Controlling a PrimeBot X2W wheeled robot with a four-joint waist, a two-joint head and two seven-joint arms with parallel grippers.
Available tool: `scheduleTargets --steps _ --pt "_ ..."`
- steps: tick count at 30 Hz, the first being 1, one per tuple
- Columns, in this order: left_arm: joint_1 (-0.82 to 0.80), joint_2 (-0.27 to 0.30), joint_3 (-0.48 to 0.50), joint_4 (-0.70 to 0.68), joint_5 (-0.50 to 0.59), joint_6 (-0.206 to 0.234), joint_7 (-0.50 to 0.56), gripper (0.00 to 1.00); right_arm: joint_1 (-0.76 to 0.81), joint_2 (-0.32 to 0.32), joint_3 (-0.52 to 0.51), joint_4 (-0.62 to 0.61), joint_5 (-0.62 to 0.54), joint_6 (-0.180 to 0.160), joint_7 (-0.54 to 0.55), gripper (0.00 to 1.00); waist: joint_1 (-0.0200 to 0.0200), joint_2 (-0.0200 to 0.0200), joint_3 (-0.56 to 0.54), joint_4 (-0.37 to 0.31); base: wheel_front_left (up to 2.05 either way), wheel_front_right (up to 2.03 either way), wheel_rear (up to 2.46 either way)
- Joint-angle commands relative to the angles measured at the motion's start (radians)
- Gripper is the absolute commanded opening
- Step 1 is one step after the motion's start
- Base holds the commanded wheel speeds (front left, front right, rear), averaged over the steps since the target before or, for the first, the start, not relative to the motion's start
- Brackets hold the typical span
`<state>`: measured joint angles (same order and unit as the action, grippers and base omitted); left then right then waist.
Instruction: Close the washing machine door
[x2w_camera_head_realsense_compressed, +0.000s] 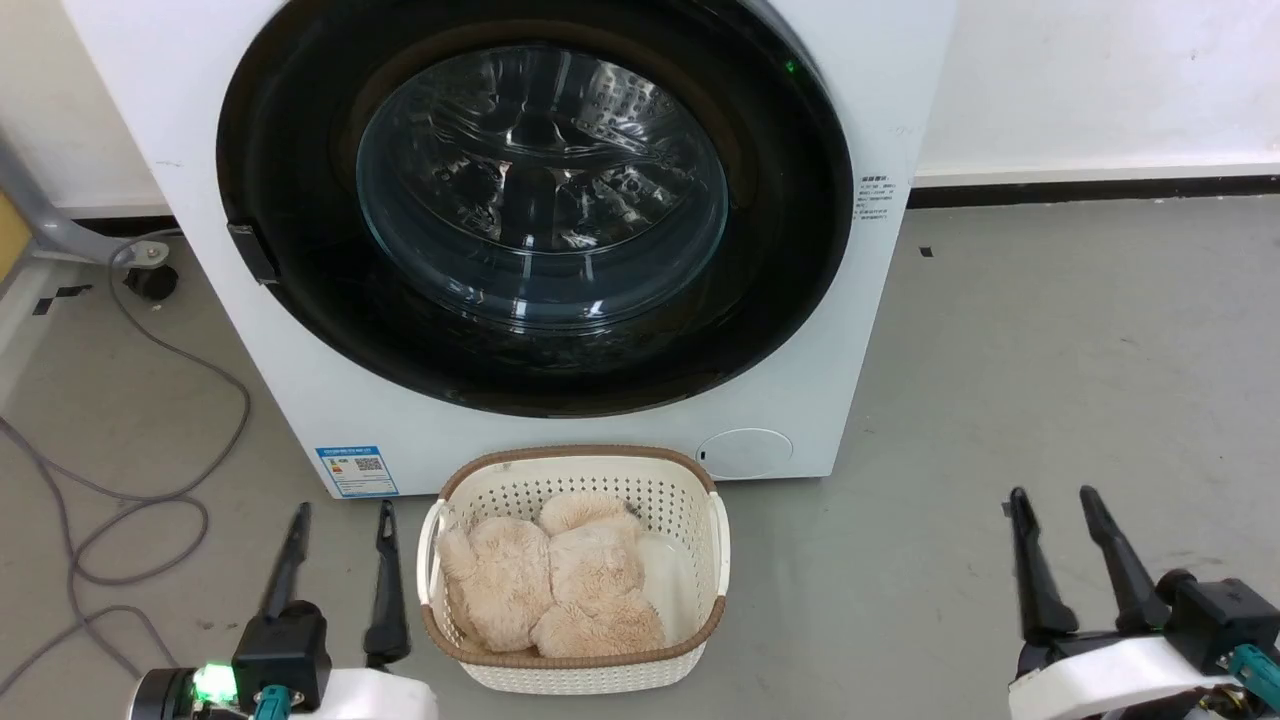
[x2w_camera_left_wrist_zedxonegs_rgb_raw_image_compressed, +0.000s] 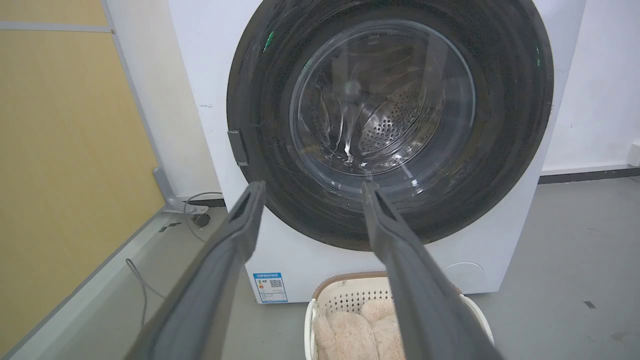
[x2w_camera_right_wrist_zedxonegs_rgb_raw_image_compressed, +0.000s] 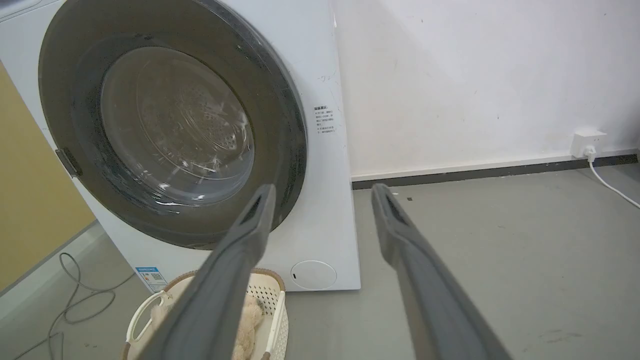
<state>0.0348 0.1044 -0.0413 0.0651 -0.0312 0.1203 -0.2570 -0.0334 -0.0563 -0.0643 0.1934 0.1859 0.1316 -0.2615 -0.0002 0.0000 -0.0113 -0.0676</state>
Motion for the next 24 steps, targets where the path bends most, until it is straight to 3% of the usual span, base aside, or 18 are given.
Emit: scheduleTargets --steps 1,24 --pt "0.000 0.000 -0.001 0.000 0.000 0.000 0.001 0.00 0.000 0.000 0.000 0.000 0.000 0.000 0.000 0.00 0.0002 0.0000 0.000 0.000 0.00 0.00 0.00" --pt "-0.006 -0.010 0.006 -0.012 0.006 -0.022 0.047 0.00 0.006 0.001 0.012 -0.034 -0.033 0.000 0.047 0.00 0.0002 0.0000 0.002 0.012 0.00 0.00 0.00"
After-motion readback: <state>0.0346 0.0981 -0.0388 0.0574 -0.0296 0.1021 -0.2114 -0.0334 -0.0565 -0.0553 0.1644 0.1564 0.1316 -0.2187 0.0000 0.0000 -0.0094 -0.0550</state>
